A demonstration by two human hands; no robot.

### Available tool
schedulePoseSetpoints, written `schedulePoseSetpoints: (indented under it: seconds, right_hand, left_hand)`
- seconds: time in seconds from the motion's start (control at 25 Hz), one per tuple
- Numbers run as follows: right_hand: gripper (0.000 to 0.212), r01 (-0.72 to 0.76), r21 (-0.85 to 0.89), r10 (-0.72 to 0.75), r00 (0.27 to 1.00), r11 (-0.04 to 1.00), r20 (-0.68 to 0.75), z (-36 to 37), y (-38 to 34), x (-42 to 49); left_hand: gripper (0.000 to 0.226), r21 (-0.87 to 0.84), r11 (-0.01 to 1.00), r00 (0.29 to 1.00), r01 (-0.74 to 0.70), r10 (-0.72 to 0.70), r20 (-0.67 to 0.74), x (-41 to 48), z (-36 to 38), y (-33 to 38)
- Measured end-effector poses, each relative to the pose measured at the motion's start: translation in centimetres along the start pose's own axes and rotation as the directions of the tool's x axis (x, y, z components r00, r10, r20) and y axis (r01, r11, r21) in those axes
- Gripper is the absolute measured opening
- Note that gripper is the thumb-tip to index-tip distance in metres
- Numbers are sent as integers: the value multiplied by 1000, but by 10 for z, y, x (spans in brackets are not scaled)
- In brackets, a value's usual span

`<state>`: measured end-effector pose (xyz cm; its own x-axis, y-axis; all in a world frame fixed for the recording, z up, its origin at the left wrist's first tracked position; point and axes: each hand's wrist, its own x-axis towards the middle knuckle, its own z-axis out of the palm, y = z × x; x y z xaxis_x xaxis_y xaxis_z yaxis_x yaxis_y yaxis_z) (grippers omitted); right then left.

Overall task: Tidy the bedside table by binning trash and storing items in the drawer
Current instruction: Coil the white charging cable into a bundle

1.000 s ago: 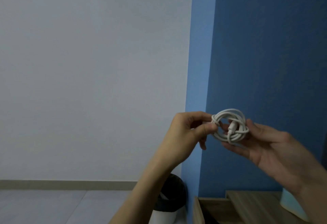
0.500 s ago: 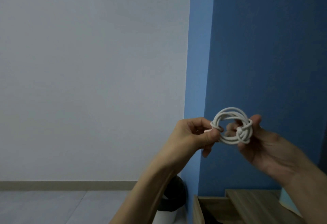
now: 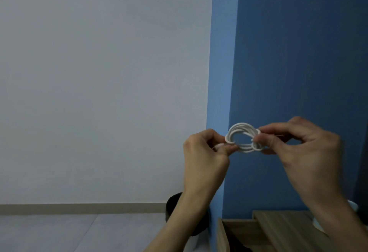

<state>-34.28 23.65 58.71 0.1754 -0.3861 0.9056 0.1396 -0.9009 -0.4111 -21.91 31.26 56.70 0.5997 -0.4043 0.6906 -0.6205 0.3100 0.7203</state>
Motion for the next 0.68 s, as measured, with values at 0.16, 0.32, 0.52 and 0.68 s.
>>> schedulePoseSetpoints:
  seconds: [0.16, 0.32, 0.52, 0.68]
  right_hand:
    - [15, -73, 127, 77, 997, 989, -26, 6, -2, -1]
    - [42, -438, 582, 443, 885, 685, 143, 10, 3, -2]
    - [67, -553, 774, 533, 774, 307, 341, 20, 11, -14]
    - [69, -506, 774, 559, 793, 381, 244, 33, 17, -23]
  left_hand:
    - [12, -19, 996, 984, -92, 87, -157, -3, 1, 1]
    - [9, -654, 722, 974, 226, -178, 140, -7, 2, 2]
    - [22, -726, 620, 954, 298, -214, 209, -13, 12, 5]
    - [22, -624, 753, 978, 206, -176, 111, -16, 18, 5]
